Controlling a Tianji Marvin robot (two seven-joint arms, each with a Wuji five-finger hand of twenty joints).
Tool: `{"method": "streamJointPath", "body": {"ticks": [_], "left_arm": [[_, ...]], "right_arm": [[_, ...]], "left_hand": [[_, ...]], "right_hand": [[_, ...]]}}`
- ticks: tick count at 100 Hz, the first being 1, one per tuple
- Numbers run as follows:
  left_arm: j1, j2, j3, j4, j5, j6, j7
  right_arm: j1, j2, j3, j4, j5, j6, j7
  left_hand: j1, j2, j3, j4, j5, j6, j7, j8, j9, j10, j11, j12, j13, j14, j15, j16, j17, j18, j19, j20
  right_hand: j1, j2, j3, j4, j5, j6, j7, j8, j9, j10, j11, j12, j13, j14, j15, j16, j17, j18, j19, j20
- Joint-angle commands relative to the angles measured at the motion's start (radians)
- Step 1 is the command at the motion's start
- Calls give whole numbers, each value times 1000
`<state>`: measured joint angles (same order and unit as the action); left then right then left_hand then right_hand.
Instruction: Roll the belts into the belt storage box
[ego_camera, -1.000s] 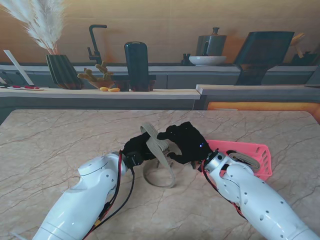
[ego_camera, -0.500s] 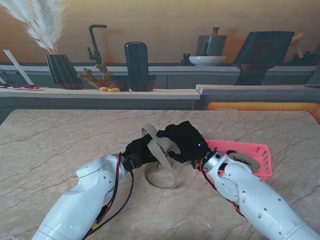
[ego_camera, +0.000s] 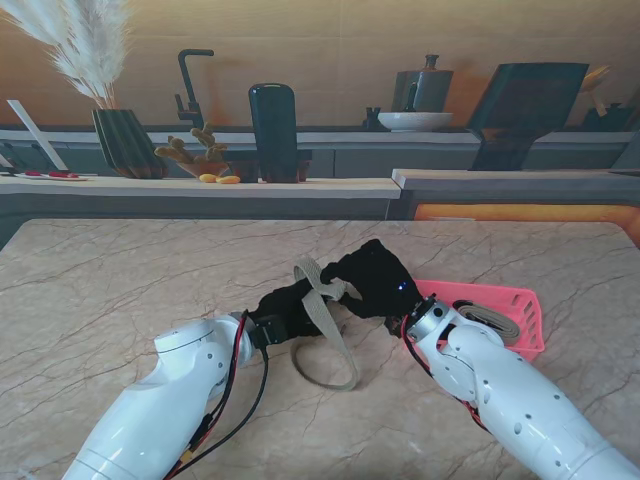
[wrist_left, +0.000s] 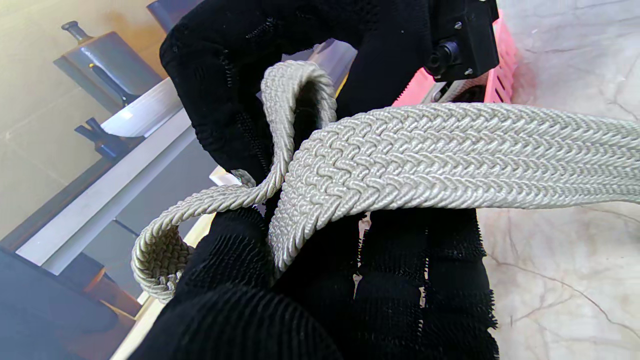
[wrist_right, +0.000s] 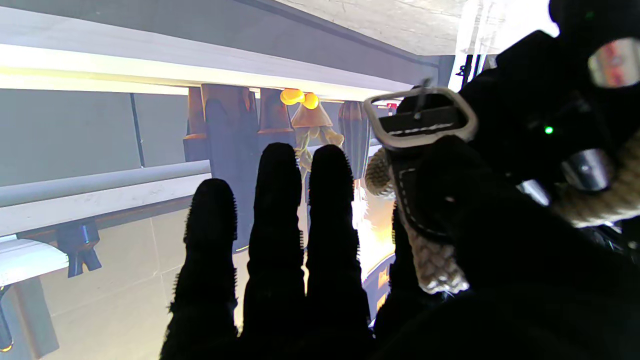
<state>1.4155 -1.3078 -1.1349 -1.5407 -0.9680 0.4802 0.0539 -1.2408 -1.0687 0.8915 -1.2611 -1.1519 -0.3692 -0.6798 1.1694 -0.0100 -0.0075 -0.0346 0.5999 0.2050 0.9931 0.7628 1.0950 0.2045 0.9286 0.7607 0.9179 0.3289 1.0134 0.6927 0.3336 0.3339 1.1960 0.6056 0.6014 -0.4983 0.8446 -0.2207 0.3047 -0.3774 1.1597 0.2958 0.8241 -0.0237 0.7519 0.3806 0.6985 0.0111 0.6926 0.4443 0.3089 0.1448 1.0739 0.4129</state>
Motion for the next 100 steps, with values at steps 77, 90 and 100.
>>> {"method": "streamJointPath", "body": {"ticks": [77, 90, 100], "left_arm": [[-51, 9, 90, 48, 317, -79, -53], [-63, 13, 104, 63, 358, -89, -69], [-76, 21, 118, 81, 397, -105, -97]], "right_arm": [[-133, -68, 138, -117, 231, -32, 136], [-149, -73, 157, -146, 246, -33, 135], [-157, -76, 167, -163, 251, -36, 130]], "left_hand": [[14, -61, -5, -19, 27, -22, -16, -21, -13, 27, -11, -7, -31, 46, -12, -1, -37, 33, -12, 1], [15, -68, 0, -14, 22, -26, -30, -32, -27, 26, -21, -6, -44, 49, -21, 0, -48, 34, -21, -1], [18, -74, 6, -8, 8, -39, -46, -41, -45, 22, -36, -6, -63, 42, -34, -1, -61, 31, -34, -6]], "right_hand": [[36, 103, -61, -15, 326, -129, -13, -1, 63, 51, -28, -15, 32, -14, 0, 49, -6, -6, -33, -4], [37, 100, -57, -15, 328, -129, -14, 3, 46, 53, -26, -13, 21, -16, -2, 50, -9, -7, -38, 1], [37, 99, -55, -15, 329, -129, -14, 6, 42, 51, -23, -11, 18, -17, -2, 51, -9, -9, -41, 4]]}}
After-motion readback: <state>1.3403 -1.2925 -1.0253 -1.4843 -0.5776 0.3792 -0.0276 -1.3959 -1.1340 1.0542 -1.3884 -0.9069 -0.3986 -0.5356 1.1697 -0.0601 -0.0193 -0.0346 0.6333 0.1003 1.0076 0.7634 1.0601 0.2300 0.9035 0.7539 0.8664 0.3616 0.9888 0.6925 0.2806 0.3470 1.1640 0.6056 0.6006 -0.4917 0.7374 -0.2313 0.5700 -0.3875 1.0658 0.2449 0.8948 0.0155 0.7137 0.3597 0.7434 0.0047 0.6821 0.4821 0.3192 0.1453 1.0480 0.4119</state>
